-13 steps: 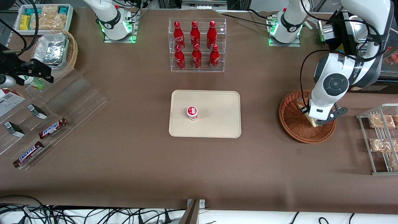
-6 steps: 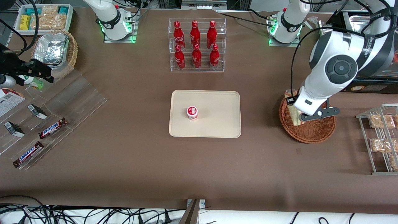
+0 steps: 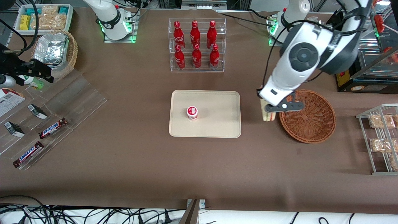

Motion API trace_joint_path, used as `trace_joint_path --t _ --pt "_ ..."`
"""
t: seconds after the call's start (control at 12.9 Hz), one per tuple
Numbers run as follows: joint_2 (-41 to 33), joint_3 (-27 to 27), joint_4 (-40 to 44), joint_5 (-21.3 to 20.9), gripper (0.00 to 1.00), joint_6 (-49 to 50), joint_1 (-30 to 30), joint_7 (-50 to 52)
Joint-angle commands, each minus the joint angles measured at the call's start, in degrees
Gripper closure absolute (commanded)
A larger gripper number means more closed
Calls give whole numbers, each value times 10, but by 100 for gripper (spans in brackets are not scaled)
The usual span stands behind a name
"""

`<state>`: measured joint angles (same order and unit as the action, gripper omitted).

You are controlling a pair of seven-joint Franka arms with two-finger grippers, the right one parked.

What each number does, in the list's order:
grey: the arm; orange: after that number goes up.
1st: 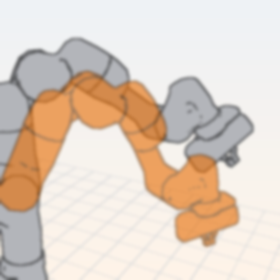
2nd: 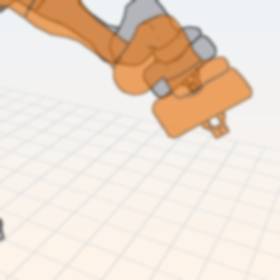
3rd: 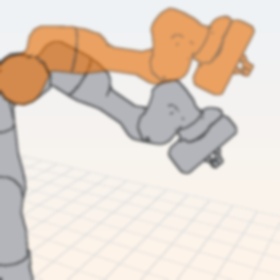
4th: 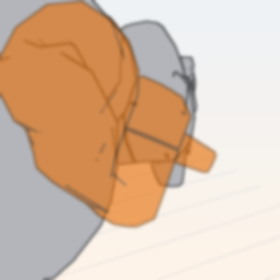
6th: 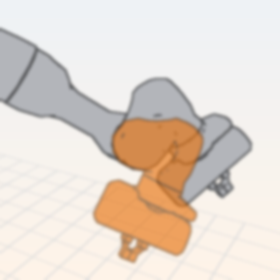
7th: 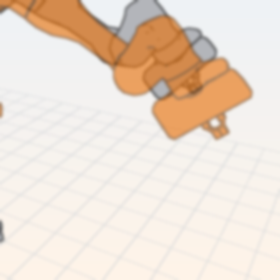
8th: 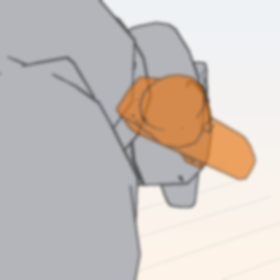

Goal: Place sandwich from basket to tray
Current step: 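Carry the sandwich with the left gripper over to the cream tray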

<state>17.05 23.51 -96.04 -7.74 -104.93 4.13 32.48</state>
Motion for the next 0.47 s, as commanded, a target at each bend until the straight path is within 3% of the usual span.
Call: trace_joint_path --t 0.0,0.16,0.39 --pt "56 -3 22 -3 70 -40 46 31" --pt "77 -1 18 -26 70 -65 61 64" --pt "92 -2 10 -27 70 -104 84 95"
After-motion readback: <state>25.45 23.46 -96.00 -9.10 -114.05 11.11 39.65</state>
